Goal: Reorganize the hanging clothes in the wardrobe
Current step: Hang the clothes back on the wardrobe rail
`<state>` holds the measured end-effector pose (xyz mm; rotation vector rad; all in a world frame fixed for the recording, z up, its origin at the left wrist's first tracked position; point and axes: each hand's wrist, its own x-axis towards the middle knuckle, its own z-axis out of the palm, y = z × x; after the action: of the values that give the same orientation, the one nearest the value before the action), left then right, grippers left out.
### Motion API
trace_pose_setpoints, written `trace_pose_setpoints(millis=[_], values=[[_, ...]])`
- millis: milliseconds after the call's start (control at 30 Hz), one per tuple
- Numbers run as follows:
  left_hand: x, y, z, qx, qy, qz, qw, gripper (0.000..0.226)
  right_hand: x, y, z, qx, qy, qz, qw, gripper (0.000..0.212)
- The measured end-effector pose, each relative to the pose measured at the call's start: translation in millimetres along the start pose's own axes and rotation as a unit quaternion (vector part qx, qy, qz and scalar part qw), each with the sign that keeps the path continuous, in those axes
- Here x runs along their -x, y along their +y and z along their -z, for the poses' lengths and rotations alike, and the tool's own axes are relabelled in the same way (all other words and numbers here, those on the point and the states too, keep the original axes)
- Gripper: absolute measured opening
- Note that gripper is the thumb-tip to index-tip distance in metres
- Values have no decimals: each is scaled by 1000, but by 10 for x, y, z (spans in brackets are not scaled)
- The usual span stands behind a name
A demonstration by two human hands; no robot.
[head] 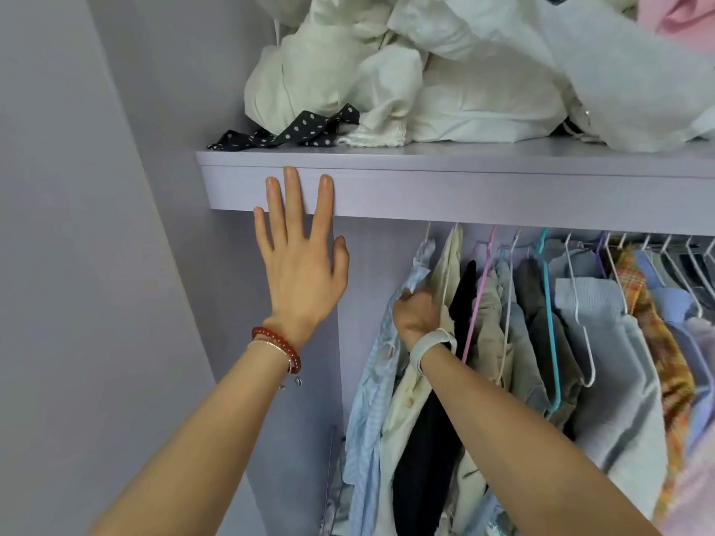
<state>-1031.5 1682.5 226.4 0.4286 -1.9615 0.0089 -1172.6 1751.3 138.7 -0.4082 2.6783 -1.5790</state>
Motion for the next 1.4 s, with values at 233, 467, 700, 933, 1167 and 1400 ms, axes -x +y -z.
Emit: trace_pose_setpoints(millis=[233,467,700,933,1167,1400], values=[[66,14,82,20,-28,2,999,70,134,131,205,-9,-52,48,997,21],[639,192,91,76,-102,23,992,63,876,362,618,31,-18,212,977,40],[1660,694,-5,120,-234,-23,964,57,1750,1295,1304,223,62,238,943,39],[2522,1832,52,193,-369,-173,892,50,2736,2456,2359,328,105,41,938,41],[3431,3547,477,311,-454,-374,747,43,4068,3412,3659,376,155,-139,903,45],[4761,5094,1307,387,-500,-554,541,46,5822,4110,4794,353,231,-293,858,44]])
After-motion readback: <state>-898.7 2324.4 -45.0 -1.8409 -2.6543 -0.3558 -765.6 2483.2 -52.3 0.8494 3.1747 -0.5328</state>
